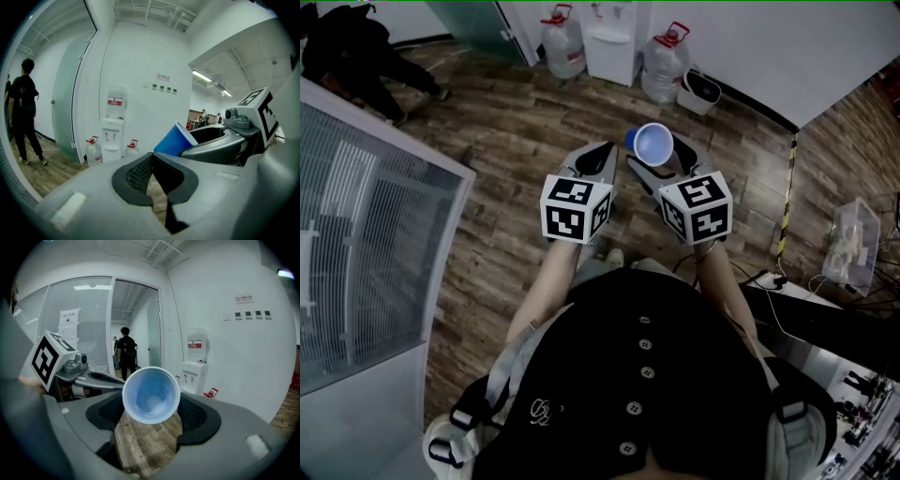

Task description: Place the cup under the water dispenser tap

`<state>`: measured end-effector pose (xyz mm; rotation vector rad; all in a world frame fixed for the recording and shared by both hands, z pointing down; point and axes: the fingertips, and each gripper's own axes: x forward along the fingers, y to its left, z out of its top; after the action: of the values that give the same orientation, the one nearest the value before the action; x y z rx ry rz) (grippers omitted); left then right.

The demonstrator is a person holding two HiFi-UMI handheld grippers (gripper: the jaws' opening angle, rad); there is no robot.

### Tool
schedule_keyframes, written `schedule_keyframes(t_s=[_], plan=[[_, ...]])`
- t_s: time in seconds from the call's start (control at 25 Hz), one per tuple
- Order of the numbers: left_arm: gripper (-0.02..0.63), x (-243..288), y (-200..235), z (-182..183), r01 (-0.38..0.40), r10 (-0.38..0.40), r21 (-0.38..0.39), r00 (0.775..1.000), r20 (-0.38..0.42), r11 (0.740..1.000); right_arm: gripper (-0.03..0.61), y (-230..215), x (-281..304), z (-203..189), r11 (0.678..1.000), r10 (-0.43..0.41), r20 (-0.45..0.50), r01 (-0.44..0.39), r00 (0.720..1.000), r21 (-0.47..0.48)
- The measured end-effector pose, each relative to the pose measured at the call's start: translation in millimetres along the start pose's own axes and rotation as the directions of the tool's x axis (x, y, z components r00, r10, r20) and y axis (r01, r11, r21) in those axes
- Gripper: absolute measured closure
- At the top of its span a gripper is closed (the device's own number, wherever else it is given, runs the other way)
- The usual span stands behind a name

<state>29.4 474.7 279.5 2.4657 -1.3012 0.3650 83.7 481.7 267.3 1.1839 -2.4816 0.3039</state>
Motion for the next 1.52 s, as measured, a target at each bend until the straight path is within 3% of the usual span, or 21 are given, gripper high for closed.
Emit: schedule_keyframes(t_s=[0.4,0.8,1.12,1.52], plan=[[0.612,11,34,10,0.048,-0.048,0.033,0.999,-0.007,0.998,0.222,-4,32,11,0.997,-0.065,0.007,0.065,0.998,0.04],[0.612,41,62,17,0.057,-0.057,0.011,0.998,-0.005,0.998,0.222,-14,69,12,0.999,-0.044,-0.022,0.045,0.999,0.029],[0.612,104,94,34,0.033,-0.033,0.007,0.999,-0.018,0.999,0.222,-68,117,27,0.999,-0.027,-0.011,0.027,1.0,0.032],[0.612,191,146,81,-0.02,0.02,0.01,0.999,-0.031,1.0,0.222,-152,190,69,1.0,0.025,-0.009,-0.025,1.0,0.016]])
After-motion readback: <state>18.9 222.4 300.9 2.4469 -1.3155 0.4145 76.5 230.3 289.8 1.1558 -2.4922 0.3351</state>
